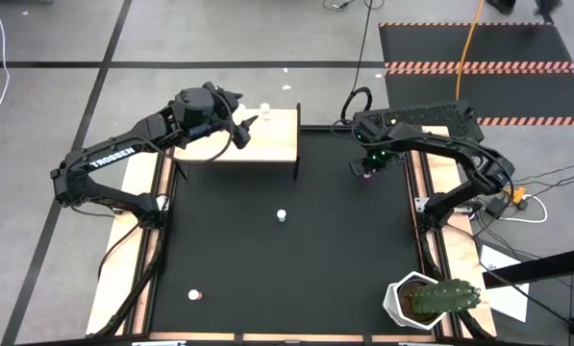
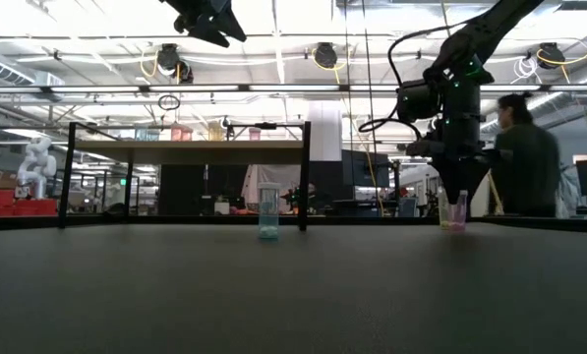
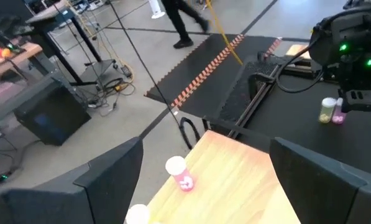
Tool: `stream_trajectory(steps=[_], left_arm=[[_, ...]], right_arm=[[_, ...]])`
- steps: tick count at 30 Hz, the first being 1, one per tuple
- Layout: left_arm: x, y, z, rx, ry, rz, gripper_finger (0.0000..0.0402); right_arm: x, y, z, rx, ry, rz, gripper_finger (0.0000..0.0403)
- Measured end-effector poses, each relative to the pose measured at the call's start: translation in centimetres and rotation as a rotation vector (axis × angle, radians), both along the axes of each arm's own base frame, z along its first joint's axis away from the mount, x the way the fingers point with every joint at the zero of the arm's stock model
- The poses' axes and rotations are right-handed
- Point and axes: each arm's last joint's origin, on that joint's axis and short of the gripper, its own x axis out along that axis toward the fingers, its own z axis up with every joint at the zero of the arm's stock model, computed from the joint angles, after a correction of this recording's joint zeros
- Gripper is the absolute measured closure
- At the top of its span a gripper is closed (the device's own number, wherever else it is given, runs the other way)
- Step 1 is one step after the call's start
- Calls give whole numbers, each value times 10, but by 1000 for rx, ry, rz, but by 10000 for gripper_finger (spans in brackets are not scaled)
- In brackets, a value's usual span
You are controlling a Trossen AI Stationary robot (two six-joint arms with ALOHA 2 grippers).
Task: Pick and place medicine bottles onto shelf by color
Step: Put the pink pill bottle on the shelf aligned with the pink pill bottle
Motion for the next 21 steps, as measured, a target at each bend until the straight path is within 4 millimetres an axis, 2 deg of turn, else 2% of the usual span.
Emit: stream_trajectory(steps=[4,8,10,13,16,19,21], left_arm=[[4,-5,1,-87,-79,-53,50],[28,-12,-7,-244,-186,-172,50],[46,-18,-13,-281,-222,-256,50],[76,-37,-24,-277,-224,-419,50],[105,-63,-41,-178,-170,-580,50],[127,-87,-58,-171,-163,-661,50],[138,-98,-68,-240,-182,-670,50]], right_arm=[[1,15,17,-34,-46,32,288],[-3,39,44,-64,-161,58,290],[-5,52,57,-57,-247,87,293],[-7,74,75,-57,-380,143,294],[-7,96,90,-53,-505,187,290],[-4,117,103,-45,-628,244,288],[-1,130,110,-35,-705,293,289]])
